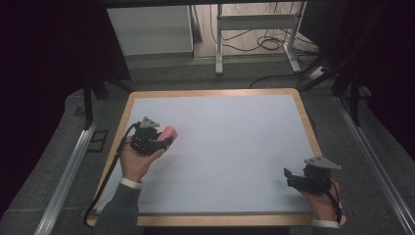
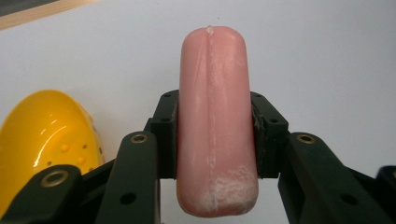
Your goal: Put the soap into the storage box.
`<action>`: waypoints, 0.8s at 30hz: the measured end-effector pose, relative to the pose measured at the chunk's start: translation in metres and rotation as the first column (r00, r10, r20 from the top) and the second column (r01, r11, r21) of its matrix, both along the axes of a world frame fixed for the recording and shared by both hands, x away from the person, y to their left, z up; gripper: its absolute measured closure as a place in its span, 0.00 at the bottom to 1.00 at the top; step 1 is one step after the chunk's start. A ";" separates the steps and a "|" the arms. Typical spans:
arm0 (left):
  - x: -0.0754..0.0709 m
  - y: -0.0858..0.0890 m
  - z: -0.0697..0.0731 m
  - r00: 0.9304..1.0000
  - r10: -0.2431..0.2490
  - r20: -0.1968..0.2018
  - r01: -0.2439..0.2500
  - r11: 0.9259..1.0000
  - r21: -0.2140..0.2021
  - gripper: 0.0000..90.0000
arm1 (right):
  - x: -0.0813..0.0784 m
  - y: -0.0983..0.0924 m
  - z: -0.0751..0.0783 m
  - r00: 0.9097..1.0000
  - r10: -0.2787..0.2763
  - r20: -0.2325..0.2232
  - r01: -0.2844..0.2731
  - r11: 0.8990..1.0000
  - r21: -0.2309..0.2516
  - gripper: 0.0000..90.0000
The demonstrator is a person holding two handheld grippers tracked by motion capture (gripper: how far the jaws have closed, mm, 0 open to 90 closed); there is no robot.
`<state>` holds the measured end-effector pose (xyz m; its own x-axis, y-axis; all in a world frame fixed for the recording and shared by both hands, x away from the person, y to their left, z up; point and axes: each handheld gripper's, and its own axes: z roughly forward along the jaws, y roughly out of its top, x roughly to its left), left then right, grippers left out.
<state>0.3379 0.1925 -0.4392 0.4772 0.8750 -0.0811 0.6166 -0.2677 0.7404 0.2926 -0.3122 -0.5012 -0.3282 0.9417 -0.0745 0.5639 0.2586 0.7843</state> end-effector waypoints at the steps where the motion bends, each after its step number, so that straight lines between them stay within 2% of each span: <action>1: 0.000 0.002 0.000 1.000 0.002 0.000 -0.002 1.000 0.000 0.67 | 0.000 0.000 0.000 1.000 0.000 0.001 0.000 1.000 -0.003 0.10; 14: 0.003 0.018 -0.001 0.999 0.043 -0.008 -0.043 0.999 -0.011 0.67 | 0.000 0.001 0.000 1.000 0.003 0.000 -0.003 1.000 -0.003 0.10; 24: 0.009 0.035 -0.002 0.995 0.102 -0.017 -0.102 0.995 -0.015 0.67 | -0.001 0.000 0.002 1.000 0.003 0.014 -0.003 1.000 0.001 0.11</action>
<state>0.3470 0.2279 -0.4412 0.3843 0.9175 -0.1024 0.6519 -0.1911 0.7338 0.2917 -0.3125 -0.4994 -0.3299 0.9408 -0.0779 0.5523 0.2593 0.7923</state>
